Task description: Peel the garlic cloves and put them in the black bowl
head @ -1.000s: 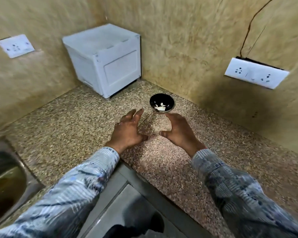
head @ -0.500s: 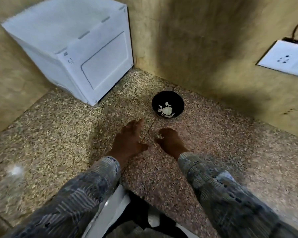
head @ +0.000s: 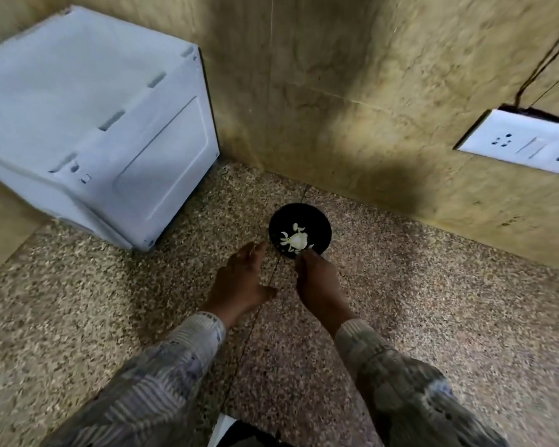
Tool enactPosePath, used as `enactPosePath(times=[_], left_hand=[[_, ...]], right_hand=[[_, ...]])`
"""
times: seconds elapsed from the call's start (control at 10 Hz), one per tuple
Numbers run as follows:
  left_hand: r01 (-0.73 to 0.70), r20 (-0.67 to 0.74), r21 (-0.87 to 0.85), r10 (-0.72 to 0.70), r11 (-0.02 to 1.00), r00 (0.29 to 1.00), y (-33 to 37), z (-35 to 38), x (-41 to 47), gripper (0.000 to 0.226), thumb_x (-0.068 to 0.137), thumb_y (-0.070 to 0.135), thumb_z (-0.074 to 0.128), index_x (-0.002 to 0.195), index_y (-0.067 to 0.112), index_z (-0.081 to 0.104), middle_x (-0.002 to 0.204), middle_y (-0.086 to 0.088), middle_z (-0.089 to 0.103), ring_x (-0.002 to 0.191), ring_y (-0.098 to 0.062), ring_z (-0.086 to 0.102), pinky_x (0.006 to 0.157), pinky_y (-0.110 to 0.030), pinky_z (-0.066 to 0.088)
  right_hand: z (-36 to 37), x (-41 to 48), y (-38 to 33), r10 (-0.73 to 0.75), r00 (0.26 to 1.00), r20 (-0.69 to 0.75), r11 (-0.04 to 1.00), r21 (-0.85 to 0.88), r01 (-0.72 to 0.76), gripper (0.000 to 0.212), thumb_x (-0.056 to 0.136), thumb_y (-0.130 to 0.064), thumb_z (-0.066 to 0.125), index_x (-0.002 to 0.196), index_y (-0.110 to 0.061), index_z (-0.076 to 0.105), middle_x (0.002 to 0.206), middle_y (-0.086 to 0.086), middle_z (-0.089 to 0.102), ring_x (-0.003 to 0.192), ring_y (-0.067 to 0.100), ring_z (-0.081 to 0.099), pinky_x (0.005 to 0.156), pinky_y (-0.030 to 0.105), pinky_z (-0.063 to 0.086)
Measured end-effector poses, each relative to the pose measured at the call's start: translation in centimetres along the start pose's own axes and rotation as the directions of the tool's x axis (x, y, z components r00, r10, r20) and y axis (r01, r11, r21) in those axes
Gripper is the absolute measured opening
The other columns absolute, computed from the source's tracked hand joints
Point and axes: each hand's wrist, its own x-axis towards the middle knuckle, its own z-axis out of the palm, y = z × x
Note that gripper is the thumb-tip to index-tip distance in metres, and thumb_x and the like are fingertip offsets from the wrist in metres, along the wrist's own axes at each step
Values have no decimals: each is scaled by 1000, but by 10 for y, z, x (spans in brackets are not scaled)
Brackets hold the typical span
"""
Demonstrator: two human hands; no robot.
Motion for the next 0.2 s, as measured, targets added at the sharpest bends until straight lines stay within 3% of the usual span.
enactPosePath(times=[0.1, 0.2], left_hand=[[-31, -63, -18, 30, 999, 998, 10, -15, 19, 109, 77, 57, 75, 160, 28, 11, 167, -7, 21, 150, -32, 27, 114, -52, 38], [-38, -94, -7, 37, 999, 995, 21, -27, 25, 107, 78, 55, 75, 160, 30, 12, 167, -6, 20, 150, -33, 26, 114, -52, 37]], right_hand=[[-37, 29, -6, -1, 998, -62, 1000, 5, 2, 22, 98, -14, 51, 110, -12, 69, 102, 15, 74, 91, 35, 69, 76, 41, 57], [-53, 39, -9, 3, 999, 54, 994, -112, 4, 30, 97, -14, 53, 121, -14, 70, 114, 14, 73, 103, 36, 70, 83, 39, 58]])
